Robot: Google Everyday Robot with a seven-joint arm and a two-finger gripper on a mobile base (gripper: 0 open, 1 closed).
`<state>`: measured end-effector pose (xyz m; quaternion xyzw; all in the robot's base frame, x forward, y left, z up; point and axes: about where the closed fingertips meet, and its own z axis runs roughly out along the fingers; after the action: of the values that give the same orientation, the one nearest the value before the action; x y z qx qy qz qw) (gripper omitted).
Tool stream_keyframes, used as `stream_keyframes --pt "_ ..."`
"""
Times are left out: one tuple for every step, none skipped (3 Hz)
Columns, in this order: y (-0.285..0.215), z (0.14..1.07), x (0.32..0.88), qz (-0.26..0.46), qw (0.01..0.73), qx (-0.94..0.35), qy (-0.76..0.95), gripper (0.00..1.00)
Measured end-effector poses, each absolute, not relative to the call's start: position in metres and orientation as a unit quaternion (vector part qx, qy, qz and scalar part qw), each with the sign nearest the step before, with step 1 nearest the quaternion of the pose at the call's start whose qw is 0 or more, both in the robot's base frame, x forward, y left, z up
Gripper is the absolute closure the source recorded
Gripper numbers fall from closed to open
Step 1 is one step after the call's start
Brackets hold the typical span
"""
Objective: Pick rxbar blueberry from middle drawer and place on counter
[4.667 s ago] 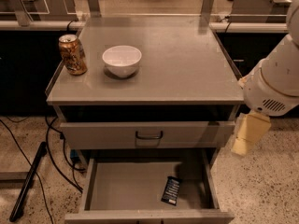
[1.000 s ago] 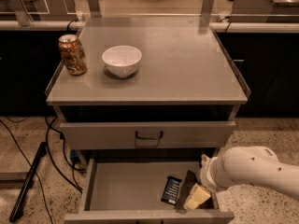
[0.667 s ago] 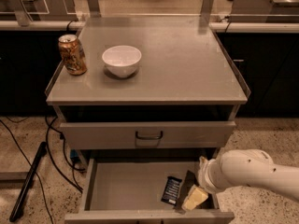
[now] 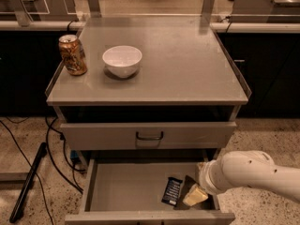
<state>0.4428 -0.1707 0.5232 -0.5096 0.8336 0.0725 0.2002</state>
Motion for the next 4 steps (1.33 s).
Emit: stream_keyframes --pt "-0.171 0.523 0.443 0.073 0.200 -0.510 0.834 0.24" --pt "-0.166 0.516 0.444 0.078 0.203 -0.511 0.832 0.18" --pt "-0.158 0.503 0.448 0.087 0.206 -0.512 0.829 0.14" --pt "-0.146 0.484 0.451 0.100 0.209 -0.514 0.826 0.18"
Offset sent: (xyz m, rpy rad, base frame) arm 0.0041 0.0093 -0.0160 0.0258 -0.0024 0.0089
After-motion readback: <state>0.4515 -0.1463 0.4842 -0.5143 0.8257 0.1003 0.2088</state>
